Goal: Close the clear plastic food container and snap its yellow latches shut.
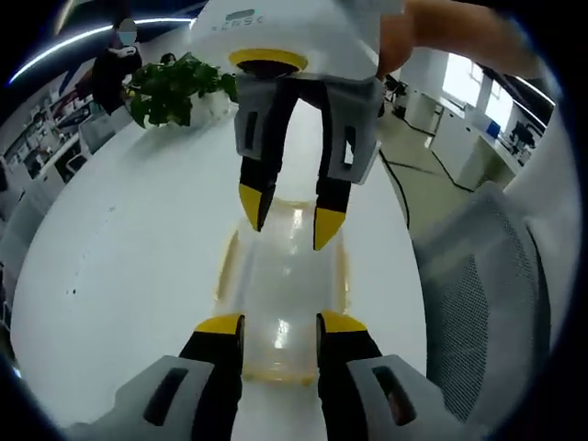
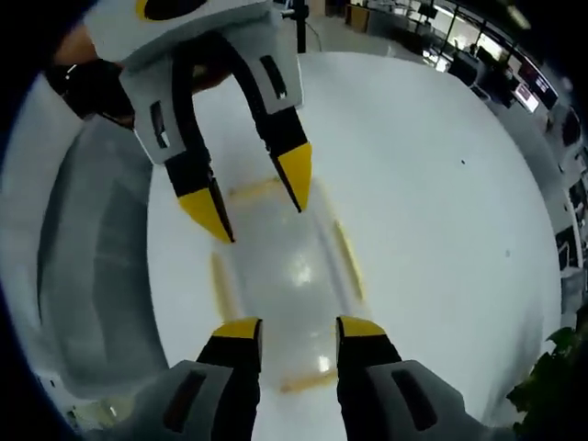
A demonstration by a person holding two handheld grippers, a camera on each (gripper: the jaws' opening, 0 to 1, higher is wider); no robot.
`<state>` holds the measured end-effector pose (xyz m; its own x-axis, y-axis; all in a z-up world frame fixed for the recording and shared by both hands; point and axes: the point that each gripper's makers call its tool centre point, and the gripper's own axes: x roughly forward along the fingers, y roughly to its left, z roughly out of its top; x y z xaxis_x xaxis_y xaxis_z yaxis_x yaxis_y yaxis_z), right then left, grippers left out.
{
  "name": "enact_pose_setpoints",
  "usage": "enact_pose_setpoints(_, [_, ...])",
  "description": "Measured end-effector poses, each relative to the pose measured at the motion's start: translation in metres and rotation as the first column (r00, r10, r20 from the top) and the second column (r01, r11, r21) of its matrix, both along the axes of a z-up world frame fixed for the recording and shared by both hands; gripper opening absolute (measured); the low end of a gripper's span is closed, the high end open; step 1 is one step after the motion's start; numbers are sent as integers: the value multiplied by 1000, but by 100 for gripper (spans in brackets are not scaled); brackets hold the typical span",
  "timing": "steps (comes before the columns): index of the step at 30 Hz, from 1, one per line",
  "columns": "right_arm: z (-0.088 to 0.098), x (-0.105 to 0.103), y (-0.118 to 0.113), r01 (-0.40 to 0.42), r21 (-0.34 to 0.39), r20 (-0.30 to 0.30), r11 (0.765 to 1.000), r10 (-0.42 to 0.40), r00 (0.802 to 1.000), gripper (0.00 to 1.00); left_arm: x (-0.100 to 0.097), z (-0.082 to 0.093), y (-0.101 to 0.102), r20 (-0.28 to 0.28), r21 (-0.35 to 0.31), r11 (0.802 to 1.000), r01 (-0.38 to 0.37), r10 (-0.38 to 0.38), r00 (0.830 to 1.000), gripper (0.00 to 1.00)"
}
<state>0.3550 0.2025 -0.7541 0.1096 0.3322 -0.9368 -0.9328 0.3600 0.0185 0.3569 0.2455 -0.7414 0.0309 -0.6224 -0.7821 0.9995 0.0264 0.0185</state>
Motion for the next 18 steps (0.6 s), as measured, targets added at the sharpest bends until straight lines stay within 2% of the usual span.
enact_pose_setpoints(10, [-3,0,13,-33,20,-1,999,33,999,30,-4,-3,-11,-12,-5,1000,9,-9,1000,29])
enact_pose_setpoints(18, [-2,4,18,-27,41,3,999,27,1000,30,-6,-4,-15,-33,-13,1000,-1,1,999,29])
